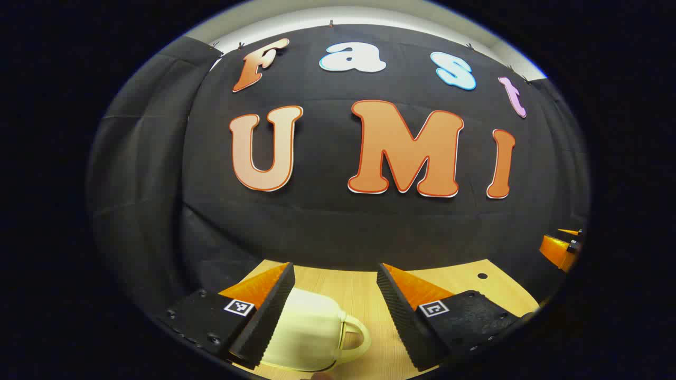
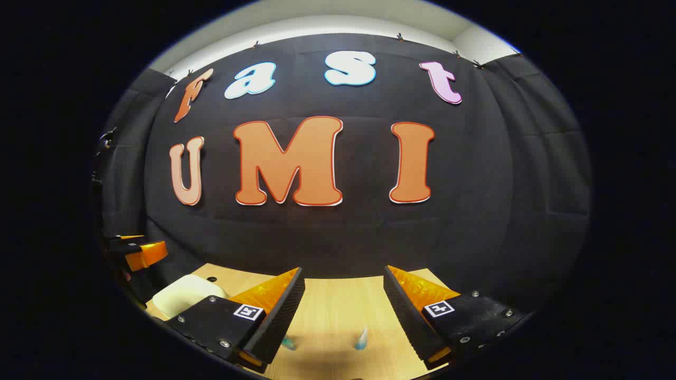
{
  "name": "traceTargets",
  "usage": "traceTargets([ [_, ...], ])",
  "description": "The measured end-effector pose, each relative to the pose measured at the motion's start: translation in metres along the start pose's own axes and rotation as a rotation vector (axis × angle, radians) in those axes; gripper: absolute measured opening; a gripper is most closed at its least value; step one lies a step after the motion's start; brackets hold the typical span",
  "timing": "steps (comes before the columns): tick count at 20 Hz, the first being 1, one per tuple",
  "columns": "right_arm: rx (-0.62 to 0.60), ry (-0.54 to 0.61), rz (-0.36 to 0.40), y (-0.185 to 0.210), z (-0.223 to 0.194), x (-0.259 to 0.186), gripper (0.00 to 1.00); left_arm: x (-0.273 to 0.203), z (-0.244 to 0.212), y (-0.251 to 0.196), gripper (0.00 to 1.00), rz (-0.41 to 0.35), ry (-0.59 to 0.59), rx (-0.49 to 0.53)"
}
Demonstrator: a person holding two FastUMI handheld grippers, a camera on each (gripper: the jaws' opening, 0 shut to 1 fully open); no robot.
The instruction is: First open the suitcase, pack the skin care products into it, and then close the suitcase.
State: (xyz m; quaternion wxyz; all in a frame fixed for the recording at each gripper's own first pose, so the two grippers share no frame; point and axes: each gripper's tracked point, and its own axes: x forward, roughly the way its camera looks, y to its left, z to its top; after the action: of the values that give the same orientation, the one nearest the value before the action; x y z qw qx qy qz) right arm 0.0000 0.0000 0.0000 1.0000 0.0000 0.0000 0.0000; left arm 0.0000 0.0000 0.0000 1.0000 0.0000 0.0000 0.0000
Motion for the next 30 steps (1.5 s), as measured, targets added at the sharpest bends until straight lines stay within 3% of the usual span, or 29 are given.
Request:
traceTargets([
  [4,-0.05,-0.039,-0.016,0.002,0.005,0.001,0.95,-0.004,-0.003,0.002,0.97,0.025,-0.024,0.014],
  [9,-0.07,0.011,0.031,0.009,-0.013,-0.001,0.95,-0.021,-0.013,-0.001,0.97,0.033,-0.034,-0.004],
  [20,-0.042,-0.012,-0.021,0.005,-0.004,0.001,0.95,-0.02,0.013,-0.005,0.96,0.007,-0.067,0.072],
  [25,-0.068,0.013,-0.003,0.013,-0.012,0.001,0.96,-0.023,0.001,0.007,0.96,0.044,-0.051,0.065],
  [30,-0.082,0.053,0.021,0.019,-0.027,-0.003,0.96,-0.025,-0.017,0.022,0.96,0.099,-0.02,0.157],
])
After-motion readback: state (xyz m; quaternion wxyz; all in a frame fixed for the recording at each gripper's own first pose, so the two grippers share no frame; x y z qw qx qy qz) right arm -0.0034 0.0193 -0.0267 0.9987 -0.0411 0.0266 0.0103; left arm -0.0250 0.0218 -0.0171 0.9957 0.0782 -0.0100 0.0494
